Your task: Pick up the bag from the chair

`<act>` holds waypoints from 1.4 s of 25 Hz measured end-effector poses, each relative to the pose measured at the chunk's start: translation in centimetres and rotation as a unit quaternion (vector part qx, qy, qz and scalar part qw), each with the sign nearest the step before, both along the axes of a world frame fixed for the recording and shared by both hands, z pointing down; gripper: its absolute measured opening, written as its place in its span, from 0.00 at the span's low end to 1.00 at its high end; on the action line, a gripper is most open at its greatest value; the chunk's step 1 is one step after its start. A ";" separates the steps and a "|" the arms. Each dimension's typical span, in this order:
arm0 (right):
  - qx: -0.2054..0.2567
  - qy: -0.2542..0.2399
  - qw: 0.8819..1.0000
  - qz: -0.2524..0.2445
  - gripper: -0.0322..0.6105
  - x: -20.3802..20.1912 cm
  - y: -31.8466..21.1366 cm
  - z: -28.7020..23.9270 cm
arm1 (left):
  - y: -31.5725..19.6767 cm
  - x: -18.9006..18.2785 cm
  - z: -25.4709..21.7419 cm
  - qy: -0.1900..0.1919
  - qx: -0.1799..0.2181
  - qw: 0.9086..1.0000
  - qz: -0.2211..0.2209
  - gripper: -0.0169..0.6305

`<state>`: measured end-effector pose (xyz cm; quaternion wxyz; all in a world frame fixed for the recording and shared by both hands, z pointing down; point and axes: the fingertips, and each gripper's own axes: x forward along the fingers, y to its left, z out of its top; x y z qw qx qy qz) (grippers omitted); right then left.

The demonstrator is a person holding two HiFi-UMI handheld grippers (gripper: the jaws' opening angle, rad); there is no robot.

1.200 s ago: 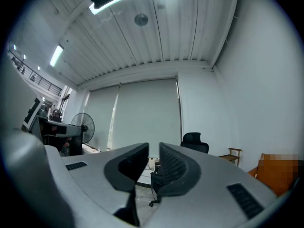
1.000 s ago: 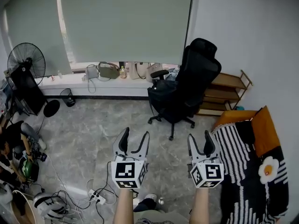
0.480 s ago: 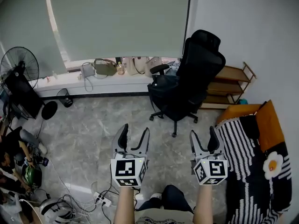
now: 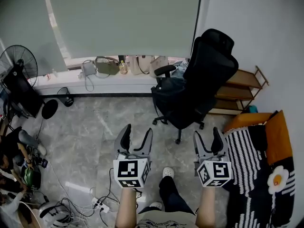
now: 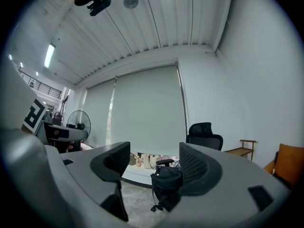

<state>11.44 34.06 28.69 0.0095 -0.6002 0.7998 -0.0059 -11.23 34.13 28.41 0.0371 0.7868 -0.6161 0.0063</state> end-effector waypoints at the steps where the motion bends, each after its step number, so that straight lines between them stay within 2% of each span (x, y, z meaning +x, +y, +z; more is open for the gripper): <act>1: 0.000 0.000 1.000 -0.003 0.56 0.2 -1.7 0.0 | -1.5 0.3 0.0 -0.001 0.001 1.000 -0.002 0.47; 11: 0.004 0.009 0.999 -0.031 0.56 2.9 -19.4 -1.5 | -17.8 2.8 -1.3 -0.002 0.006 0.999 -0.033 0.47; 16: 0.002 0.011 0.999 -0.043 0.56 3.5 -26.6 -1.3 | -24.6 3.4 -1.1 0.000 0.005 0.999 -0.047 0.47; 25: -0.026 0.007 0.998 -0.051 0.56 4.5 -35.2 1.0 | -32.2 3.5 1.2 0.003 -0.023 0.997 -0.068 0.47; 29: -0.042 0.003 0.998 -0.046 0.56 4.4 -38.3 2.5 | -35.1 3.0 2.7 -0.001 -0.039 0.997 -0.069 0.47; 35: -0.050 0.004 0.998 -0.037 0.56 3.9 -43.6 4.2 | -41.0 2.2 4.1 0.006 -0.043 0.997 -0.060 0.47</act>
